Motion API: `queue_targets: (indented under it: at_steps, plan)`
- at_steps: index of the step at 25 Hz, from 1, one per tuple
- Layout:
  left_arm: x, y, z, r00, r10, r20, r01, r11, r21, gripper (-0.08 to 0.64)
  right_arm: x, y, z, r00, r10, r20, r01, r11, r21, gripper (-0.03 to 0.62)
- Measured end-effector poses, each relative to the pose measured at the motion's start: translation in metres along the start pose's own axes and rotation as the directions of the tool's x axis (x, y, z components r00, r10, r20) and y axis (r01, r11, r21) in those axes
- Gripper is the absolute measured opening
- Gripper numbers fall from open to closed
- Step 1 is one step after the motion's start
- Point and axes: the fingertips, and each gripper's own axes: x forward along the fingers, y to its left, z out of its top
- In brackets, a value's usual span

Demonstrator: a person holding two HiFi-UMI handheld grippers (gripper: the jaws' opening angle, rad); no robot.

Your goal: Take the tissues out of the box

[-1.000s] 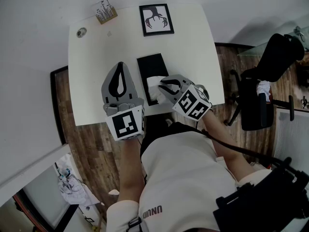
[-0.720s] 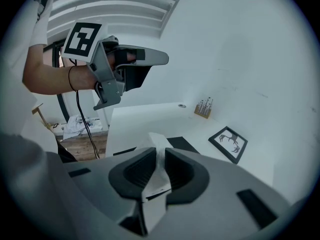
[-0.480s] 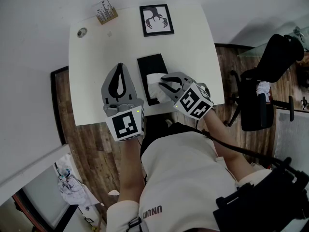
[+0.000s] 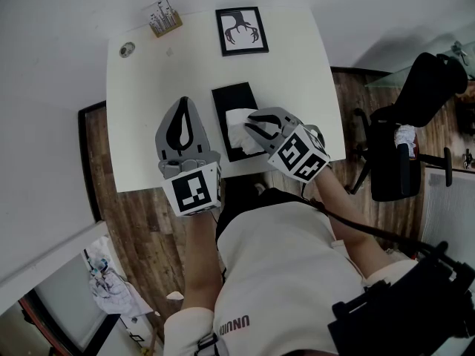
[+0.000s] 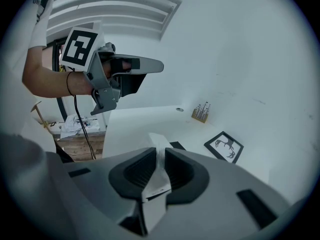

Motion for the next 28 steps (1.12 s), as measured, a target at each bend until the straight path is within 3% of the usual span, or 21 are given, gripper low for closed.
queue_targets:
  at_steps: [5, 9, 14, 28]
  plan:
    - [0.001, 0.001, 0.0, 1.0, 0.003, 0.004, -0.003, 1.0, -0.005, 0.012, -0.002, -0.004, 0.003, 1.0, -0.013, 0.009, 0.013, 1.0, 0.0, 0.072]
    - [0.0, 0.0, -0.003, 0.999, -0.005, -0.047, 0.004, 1.0, -0.001, 0.012, -0.004, -0.007, 0.006, 1.0, -0.021, 0.016, 0.021, 1.0, 0.006, 0.072]
    - [0.003, 0.001, 0.001, 1.0, -0.001, 0.005, 0.001, 1.0, -0.007, 0.012, -0.007, -0.013, 0.011, 0.999, -0.042, 0.022, 0.042, 0.999, 0.001, 0.072]
    - [0.004, 0.002, 0.002, 1.0, -0.009, 0.004, 0.009, 1.0, 0.002, 0.012, -0.012, -0.023, 0.021, 0.997, -0.073, 0.04, 0.073, 0.997, -0.009, 0.071]
